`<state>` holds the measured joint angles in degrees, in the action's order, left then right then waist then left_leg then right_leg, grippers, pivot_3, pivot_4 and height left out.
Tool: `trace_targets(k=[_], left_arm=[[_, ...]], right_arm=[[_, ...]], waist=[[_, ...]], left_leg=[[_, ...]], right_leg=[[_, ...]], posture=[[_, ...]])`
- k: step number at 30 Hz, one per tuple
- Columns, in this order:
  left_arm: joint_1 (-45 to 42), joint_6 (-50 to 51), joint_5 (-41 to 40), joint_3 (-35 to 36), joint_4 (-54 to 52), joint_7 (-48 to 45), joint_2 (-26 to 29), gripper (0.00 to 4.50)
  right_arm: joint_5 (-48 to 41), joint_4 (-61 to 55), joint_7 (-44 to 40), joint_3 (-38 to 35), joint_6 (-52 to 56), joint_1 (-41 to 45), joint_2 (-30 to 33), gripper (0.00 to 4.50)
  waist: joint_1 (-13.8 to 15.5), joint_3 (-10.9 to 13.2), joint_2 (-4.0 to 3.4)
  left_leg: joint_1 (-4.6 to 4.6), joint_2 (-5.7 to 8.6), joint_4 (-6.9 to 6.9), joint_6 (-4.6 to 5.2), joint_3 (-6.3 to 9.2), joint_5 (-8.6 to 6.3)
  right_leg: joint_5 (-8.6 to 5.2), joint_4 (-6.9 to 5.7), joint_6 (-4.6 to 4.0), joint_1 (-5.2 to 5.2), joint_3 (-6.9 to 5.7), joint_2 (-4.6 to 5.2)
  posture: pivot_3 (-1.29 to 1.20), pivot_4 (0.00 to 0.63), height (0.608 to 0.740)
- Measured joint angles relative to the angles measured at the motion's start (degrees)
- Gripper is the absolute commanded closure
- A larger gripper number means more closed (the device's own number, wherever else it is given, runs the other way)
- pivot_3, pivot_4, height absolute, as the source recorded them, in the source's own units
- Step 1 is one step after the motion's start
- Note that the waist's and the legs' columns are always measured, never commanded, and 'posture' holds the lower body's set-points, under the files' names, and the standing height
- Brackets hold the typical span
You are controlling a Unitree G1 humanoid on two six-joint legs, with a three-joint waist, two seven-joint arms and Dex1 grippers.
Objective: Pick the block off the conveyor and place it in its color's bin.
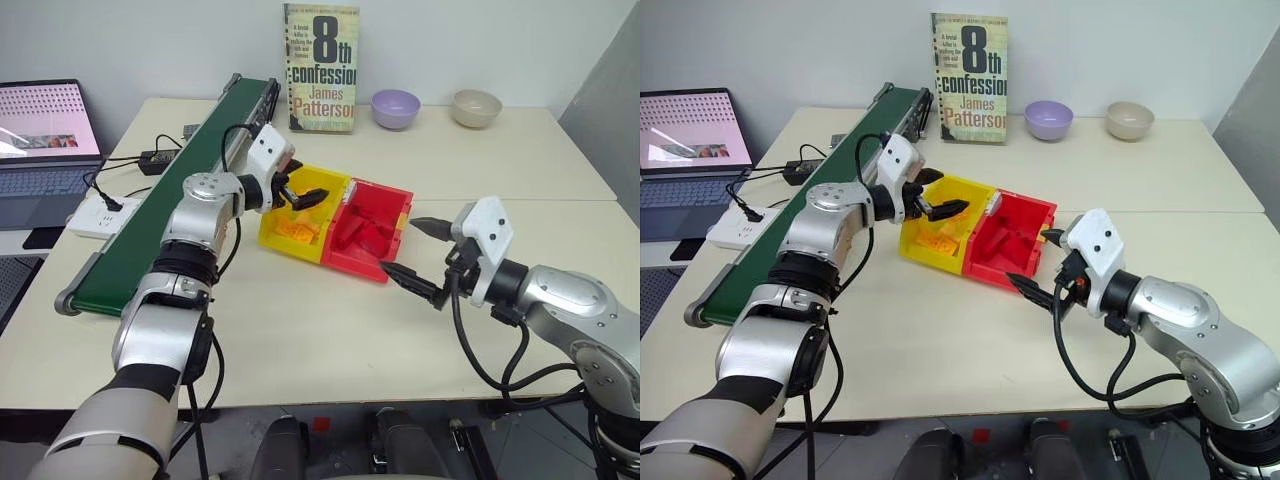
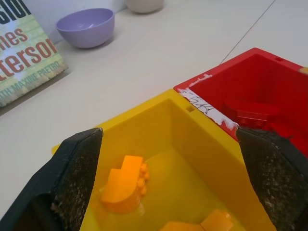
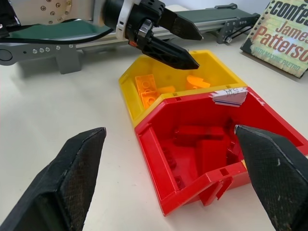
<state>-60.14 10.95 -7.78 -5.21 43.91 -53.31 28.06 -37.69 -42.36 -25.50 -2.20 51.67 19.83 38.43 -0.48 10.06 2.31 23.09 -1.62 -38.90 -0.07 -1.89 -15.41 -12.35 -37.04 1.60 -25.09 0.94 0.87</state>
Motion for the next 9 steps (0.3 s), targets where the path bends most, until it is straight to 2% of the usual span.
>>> trace_targets(k=[4,9], left_arm=[[8.0,7.1,-2.3,0.0,-16.3,-11.0,11.1,0.01],[16.5,13.6,-5.5,0.5,-32.4,-17.2,19.3,0.01]], right_arm=[[0.5,4.5,-4.1,-0.9,-1.0,3.1,3.8,0.00],[0.7,9.3,-9.8,-0.4,-3.2,5.3,5.9,0.00]], waist=[[-1.1,0.0,-0.04],[-0.9,0.0,-0.05]], left_leg=[[-0.04,-0.09,0.09,0.00,0.05,0.00],[-0.04,-0.13,0.07,0.00,0.06,0.00]], right_leg=[[-0.03,-0.07,-0.07,-0.04,-0.01,-0.04],[-0.08,-0.09,-0.11,-0.03,-0.02,-0.02]], posture=[[0.00,0.150,0.740],[0.00,0.150,0.740]])
